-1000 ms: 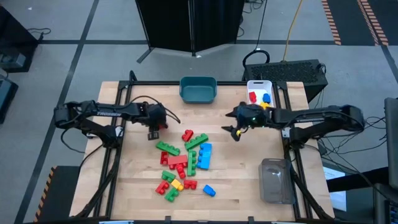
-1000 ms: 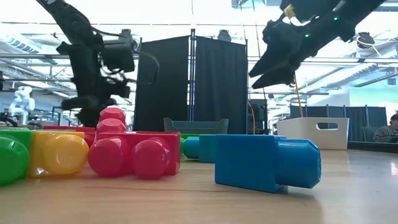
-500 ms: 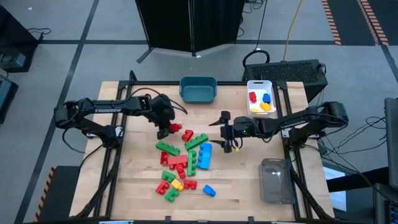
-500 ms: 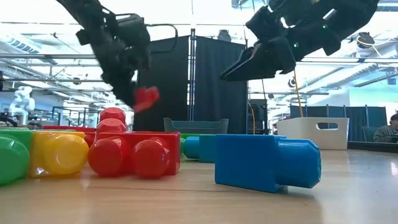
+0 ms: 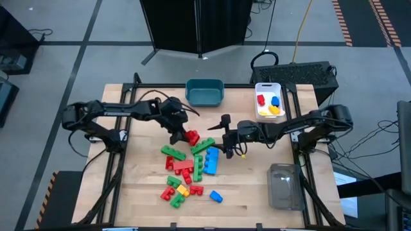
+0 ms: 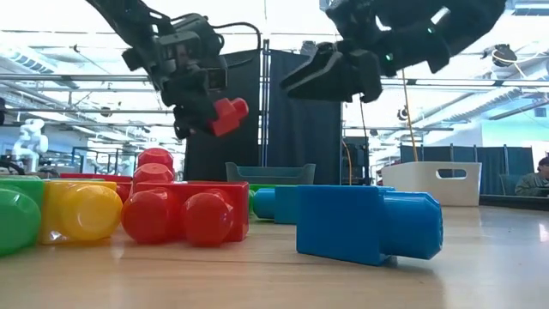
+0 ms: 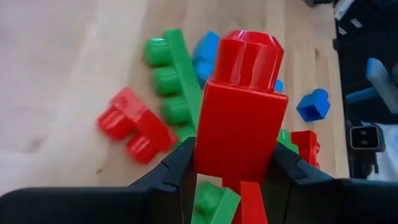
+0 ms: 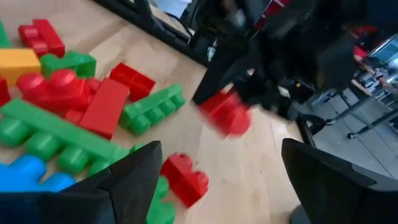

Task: Sort blocks by size
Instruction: Put the one stud red game piece into the white bin

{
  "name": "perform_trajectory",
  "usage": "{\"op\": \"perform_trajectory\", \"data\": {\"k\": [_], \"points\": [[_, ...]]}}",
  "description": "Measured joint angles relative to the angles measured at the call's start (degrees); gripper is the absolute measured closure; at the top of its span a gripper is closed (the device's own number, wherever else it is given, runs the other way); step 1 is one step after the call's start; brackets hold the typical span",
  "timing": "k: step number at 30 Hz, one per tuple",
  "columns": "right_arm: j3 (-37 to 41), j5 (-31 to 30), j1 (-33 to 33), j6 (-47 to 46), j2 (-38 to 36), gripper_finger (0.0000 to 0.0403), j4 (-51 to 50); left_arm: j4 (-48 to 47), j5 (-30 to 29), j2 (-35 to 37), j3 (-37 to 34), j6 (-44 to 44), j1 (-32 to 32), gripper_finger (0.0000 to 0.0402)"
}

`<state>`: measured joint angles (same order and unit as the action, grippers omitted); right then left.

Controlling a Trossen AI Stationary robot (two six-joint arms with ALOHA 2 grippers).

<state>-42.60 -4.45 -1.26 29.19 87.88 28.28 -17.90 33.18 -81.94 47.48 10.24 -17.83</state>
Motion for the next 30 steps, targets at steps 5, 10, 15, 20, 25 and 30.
{"op": "perform_trajectory", "data": {"k": [5,10,15,20,25,30], "points": [[-5.09,0.17,0.08,0.04,0.19,0.0085,-9.30,1.39,2.38,-4.12,1.81,-0.05,1.07,0.0285],[-6.86,2.55,0.25,0.04,0.21,0.0085,-11.38,1.58,4.59,-7.60,5.88,-1.51,1.62,0.0285],[-6.86,4.58,0.57,0.04,0.21,0.0085,-11.77,1.99,7.79,-10.79,9.87,-1.57,1.78,0.0281],[-6.86,4.57,0.68,0.40,0.21,0.0085,-12.39,1.98,10.02,-13.55,13.22,-1.53,1.89,0.0280],[-6.86,4.81,0.65,0.10,0.19,0.0085,-13.94,2.30,11.40,-16.02,16.06,-1.56,1.89,0.0279],[-6.86,4.78,0.68,-0.11,0.21,0.0089,-15.25,4.07,15.31,-17.38,17.57,-1.68,2.14,0.0279]]}}
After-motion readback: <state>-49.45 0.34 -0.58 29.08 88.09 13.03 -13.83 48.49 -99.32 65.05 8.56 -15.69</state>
